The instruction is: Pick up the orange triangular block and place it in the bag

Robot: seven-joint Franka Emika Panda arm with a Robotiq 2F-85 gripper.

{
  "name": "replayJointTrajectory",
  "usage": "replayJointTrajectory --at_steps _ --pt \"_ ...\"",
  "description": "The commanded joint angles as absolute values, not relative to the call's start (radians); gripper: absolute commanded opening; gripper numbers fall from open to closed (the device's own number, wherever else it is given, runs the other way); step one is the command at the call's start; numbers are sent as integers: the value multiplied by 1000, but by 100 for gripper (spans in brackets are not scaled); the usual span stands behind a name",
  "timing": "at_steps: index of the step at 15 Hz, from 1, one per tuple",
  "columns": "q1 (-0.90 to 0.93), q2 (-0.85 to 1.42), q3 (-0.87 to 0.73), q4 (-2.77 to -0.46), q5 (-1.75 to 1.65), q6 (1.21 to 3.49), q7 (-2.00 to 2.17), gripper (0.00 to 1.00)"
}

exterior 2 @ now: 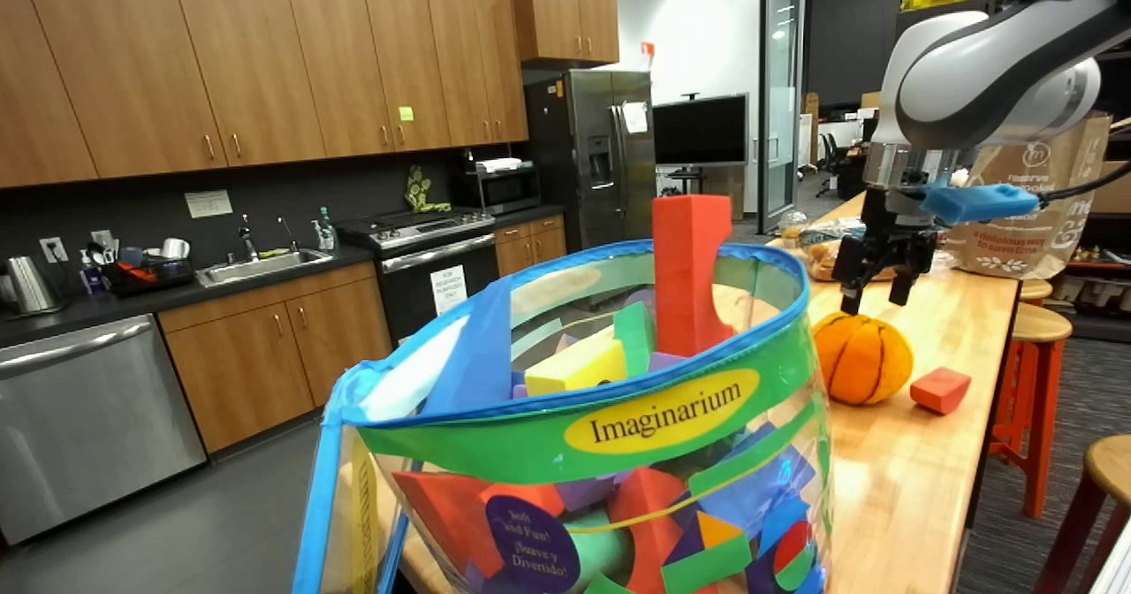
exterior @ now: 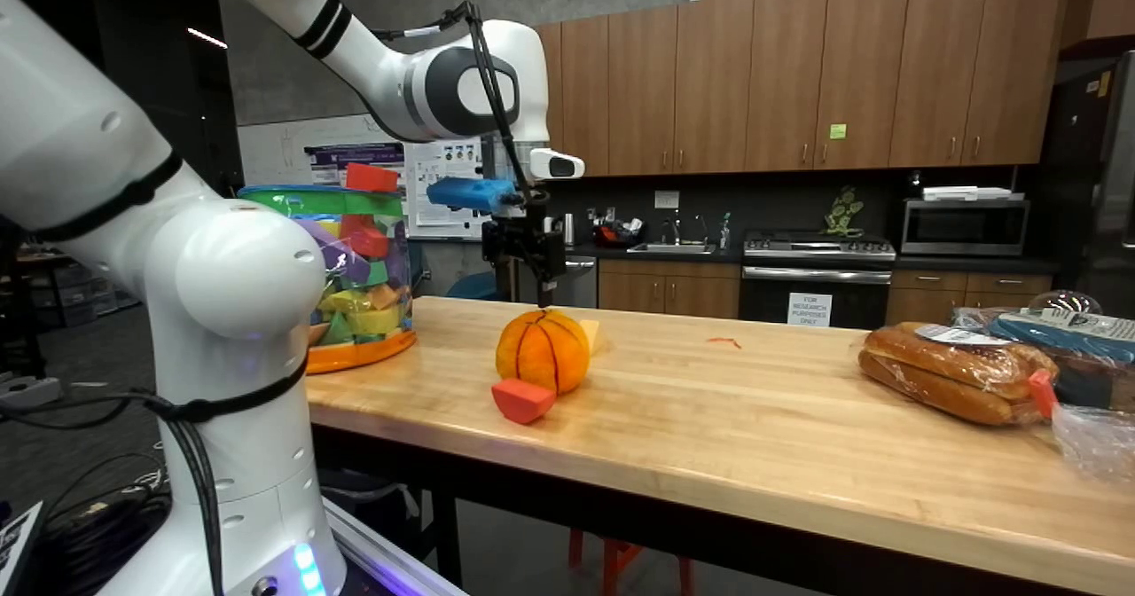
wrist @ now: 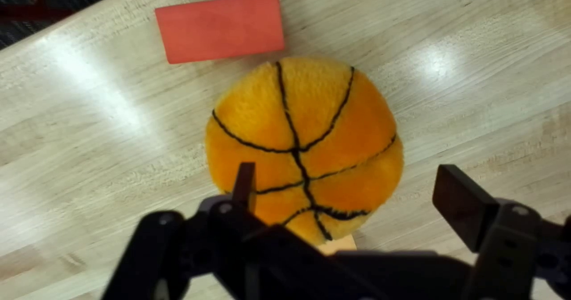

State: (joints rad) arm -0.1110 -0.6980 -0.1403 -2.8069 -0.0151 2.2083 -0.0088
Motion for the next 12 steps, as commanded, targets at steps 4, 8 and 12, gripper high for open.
replayJointTrajectory --at_steps 4,8,12 --pt "-125 -693 -129 -2784 -20 2202 -21 100" --pt "-136 -665 -101 -2691 -88 2208 -25 100" --pt "-103 -595 -68 -2575 -146 2211 -52 100"
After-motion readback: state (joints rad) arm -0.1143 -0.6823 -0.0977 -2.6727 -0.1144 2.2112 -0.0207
